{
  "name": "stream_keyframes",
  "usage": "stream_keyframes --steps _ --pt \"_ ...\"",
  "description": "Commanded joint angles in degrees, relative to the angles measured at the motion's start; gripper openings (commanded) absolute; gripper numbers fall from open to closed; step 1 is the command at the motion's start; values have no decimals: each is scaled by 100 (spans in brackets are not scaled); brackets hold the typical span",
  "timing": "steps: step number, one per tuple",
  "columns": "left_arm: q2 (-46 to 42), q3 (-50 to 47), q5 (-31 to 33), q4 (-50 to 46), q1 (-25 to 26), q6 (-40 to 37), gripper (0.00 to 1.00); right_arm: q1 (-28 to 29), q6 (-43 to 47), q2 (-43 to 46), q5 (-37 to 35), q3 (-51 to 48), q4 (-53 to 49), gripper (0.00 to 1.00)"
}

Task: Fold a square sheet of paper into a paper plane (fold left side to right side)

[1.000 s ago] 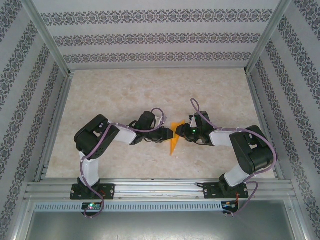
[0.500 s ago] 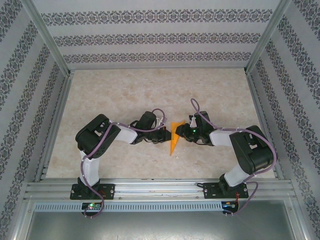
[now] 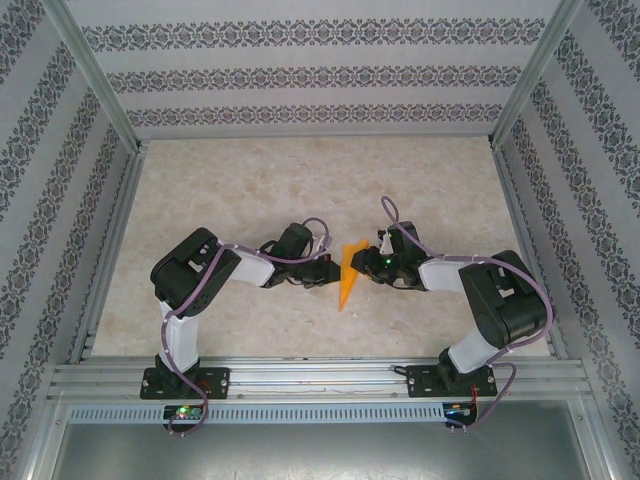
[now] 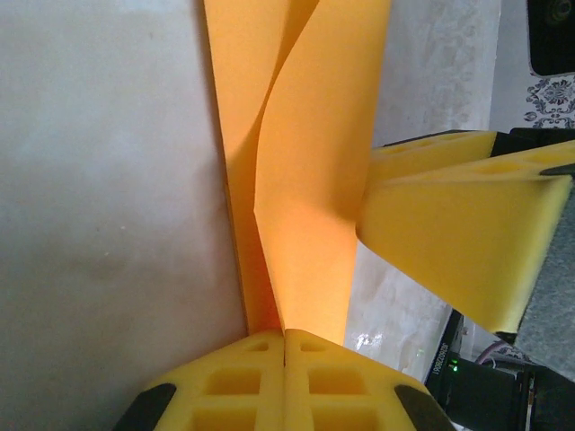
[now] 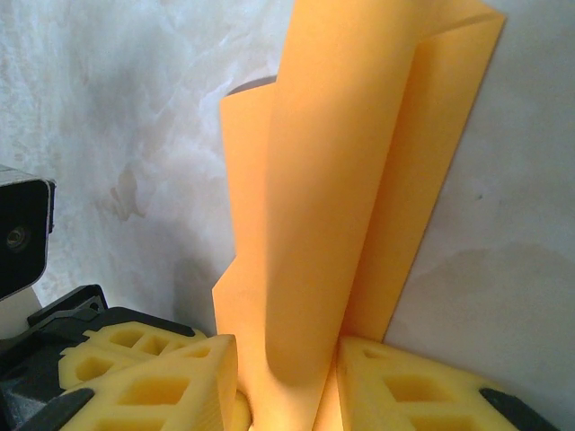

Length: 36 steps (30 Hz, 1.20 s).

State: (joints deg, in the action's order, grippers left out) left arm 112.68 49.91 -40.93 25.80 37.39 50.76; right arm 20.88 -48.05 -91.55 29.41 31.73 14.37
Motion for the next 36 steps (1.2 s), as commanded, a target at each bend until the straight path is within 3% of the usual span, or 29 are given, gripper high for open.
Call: stream_keyframes --steps 1,36 --pt "94 108 138 -318 -106 -183 1 169 157 -409 -236 -6 -50 37" --pt "412 625 515 -1467 14 -461 0 30 87 329 -408 -136 -372 38"
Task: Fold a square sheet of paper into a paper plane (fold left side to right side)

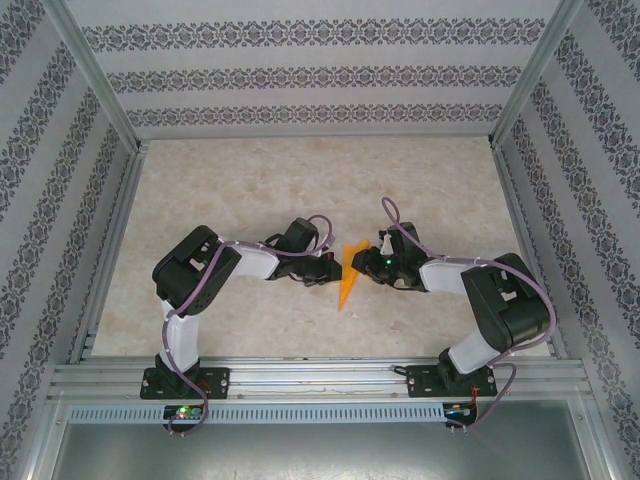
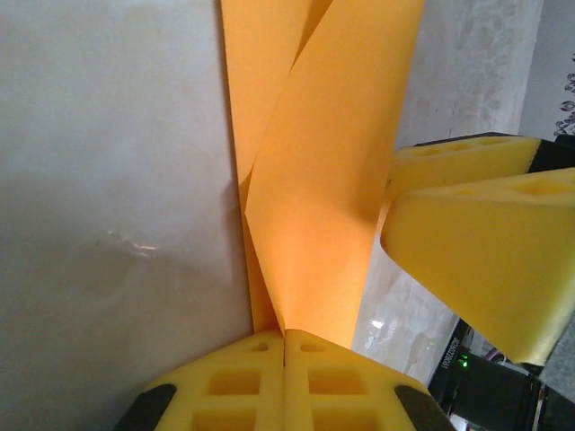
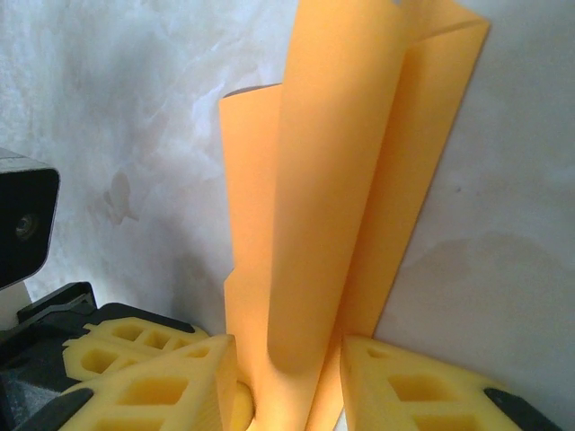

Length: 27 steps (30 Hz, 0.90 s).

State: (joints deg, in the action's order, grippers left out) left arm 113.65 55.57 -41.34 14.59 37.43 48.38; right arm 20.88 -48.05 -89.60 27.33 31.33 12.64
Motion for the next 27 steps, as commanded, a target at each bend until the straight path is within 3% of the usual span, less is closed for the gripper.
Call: stream_keyframes --steps 1,14,21,27 --pt "331 86 566 -373 14 -230 0 26 94 164 -210 -105 -235 38" --pt "380 185 635 -572 36 -255 0 -199 327 953 -112 0 -841 35" --pt "378 194 646 -615 36 -259 0 -4 295 617 -17 392 -795 20" --pt "386 217 654 -647 36 -268 0 157 278 189 -17 651 -720 17"
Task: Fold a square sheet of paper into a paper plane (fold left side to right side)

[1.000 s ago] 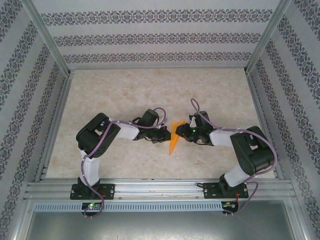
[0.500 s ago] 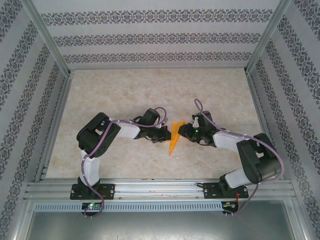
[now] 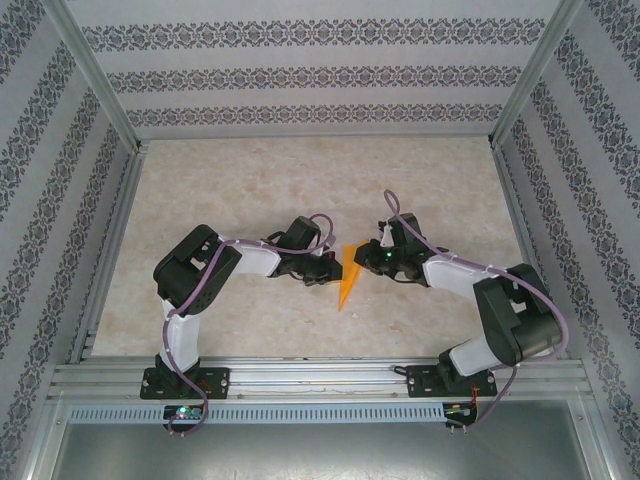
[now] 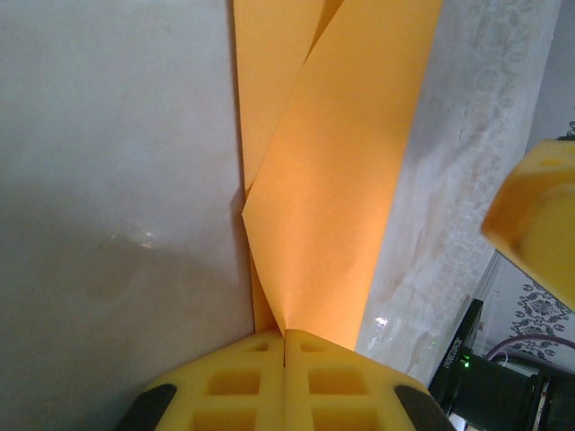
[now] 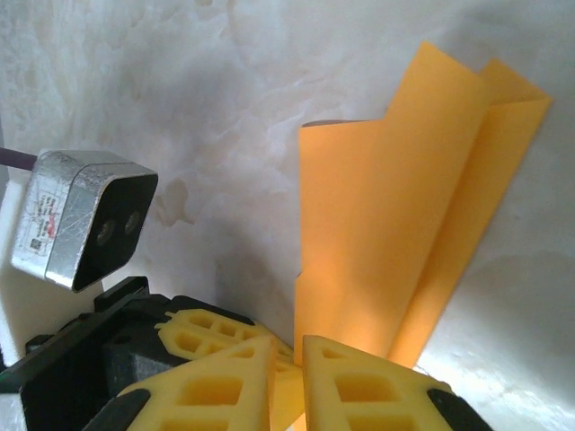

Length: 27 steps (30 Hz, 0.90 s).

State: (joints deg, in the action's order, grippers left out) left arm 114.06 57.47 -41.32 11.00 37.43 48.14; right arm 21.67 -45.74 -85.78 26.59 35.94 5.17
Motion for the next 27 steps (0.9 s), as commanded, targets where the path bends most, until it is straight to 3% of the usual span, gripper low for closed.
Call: stream_keyframes --steps 1,27 --pt "347 18 652 -291 36 -248 0 90 47 -251 57 210 21 17" --pt "363 -4 731 -406 36 -209 0 110 194 -782 -211 134 -262 12"
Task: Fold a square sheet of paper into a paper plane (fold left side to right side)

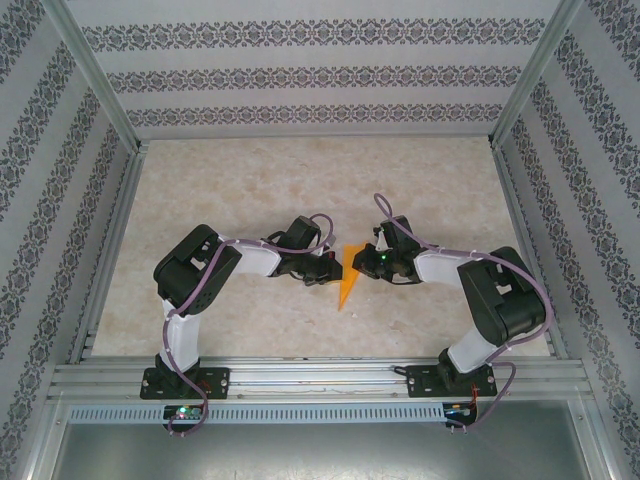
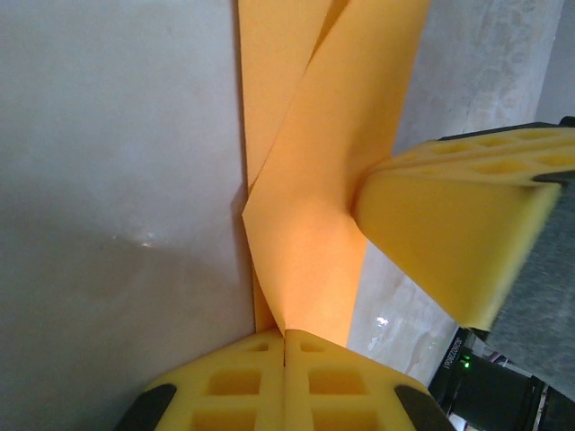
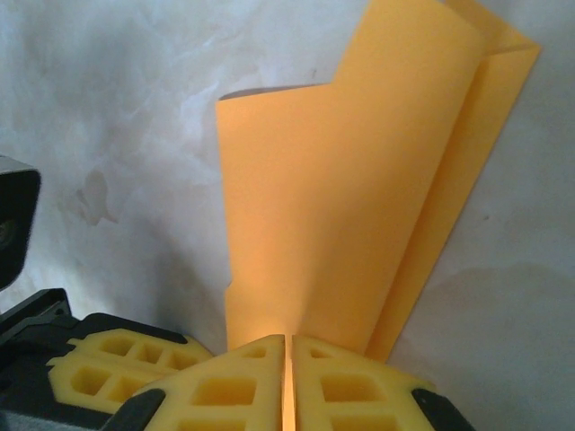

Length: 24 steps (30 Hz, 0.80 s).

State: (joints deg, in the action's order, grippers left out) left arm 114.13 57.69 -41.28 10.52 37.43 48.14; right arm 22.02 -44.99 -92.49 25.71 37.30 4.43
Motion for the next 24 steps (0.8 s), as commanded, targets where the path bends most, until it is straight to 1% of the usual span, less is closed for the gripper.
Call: stream_keyframes --steps 1,9,18,24 --pt "356 -22 729 -354 36 -204 0 74 119 -126 -135 -3 -204 12" --pt "374 -33 719 -350 40 -190 0 74 163 -188 -231 -81 -422 9" --pt "184 -109 726 -304 36 -205 0 48 174 -331 -330 -348 -499 0" --pt "-49 -59 757 -435 36 -254 10 4 277 -349 -374 -529 -566 0"
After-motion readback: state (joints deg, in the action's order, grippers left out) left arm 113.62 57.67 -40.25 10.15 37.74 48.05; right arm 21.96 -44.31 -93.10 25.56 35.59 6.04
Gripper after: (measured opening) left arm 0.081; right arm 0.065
